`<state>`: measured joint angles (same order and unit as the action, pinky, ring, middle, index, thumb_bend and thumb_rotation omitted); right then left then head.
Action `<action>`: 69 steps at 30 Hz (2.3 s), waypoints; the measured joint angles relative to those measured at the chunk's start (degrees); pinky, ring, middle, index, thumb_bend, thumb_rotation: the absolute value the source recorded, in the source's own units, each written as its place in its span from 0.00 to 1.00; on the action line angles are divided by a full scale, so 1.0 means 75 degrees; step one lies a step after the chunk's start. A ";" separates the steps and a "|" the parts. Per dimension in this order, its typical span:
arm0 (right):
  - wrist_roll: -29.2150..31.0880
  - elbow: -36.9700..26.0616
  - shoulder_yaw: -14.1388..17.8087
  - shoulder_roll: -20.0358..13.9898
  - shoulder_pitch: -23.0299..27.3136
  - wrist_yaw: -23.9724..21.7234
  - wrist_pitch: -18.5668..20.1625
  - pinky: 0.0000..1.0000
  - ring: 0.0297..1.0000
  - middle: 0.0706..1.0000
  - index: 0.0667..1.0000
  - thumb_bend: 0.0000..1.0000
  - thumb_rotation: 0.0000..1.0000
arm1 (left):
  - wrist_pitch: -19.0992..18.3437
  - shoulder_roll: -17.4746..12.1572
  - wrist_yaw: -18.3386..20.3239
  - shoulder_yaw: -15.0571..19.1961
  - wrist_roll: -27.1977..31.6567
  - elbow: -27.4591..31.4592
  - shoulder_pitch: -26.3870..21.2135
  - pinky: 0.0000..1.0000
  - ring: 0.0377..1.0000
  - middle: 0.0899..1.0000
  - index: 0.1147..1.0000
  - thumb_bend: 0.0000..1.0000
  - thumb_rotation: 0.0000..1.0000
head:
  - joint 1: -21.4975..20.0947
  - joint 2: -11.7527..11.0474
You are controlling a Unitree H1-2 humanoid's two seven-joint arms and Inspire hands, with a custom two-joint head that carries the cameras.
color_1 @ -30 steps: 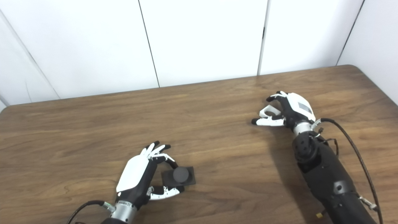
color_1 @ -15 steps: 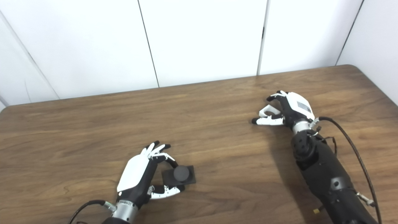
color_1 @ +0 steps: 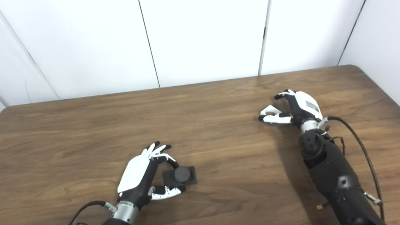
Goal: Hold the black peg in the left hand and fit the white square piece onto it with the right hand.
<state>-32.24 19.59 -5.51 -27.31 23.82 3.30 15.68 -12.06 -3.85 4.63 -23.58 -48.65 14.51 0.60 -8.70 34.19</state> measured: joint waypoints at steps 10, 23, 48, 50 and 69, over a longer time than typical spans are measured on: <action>0.0041 -0.0210 0.0100 -0.0150 -0.0217 -0.0060 0.0042 0.92 0.98 0.93 0.63 0.91 0.48 | 0.0004 0.0000 0.0007 0.0009 0.0000 0.0000 0.0001 1.00 1.00 0.89 0.42 0.52 0.07 | -0.0024 0.0035; -0.0115 -0.0243 -0.0013 -0.0183 -0.0281 0.0003 0.0036 0.93 0.98 0.92 0.62 0.95 0.52 | -0.0009 0.0030 0.0026 0.0051 0.0001 -0.0004 -0.0002 1.00 1.00 0.89 0.42 0.52 0.07 | 0.0012 -0.0023; -0.0132 0.0391 -0.0365 -0.0191 0.0150 0.0155 -0.0107 0.93 0.98 0.92 0.62 0.93 0.53 | -0.0031 0.0109 0.0023 0.0124 0.0004 -0.0043 -0.0013 1.00 1.00 0.89 0.42 0.52 0.07 | 0.0058 -0.0012; -0.0145 0.0435 -0.0432 -0.0192 0.0209 0.0157 -0.0093 0.94 0.98 0.92 0.62 0.92 0.52 | -0.0033 0.0111 0.0023 0.0124 0.0004 -0.0043 -0.0013 1.00 1.00 0.89 0.42 0.52 0.07 | 0.0058 -0.0012; -0.0438 0.0553 -0.0894 -0.0307 0.0489 0.0035 0.0034 0.95 0.98 0.91 0.61 0.94 0.49 | -0.0054 0.0258 -0.0020 0.0147 -0.0031 -0.0088 -0.0015 1.00 1.00 0.89 0.42 0.52 0.07 | 0.0105 0.0094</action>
<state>-35.53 23.74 -12.21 -29.61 27.49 3.56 15.93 -12.47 -1.91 4.48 -22.48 -48.88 13.85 0.49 -7.91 34.89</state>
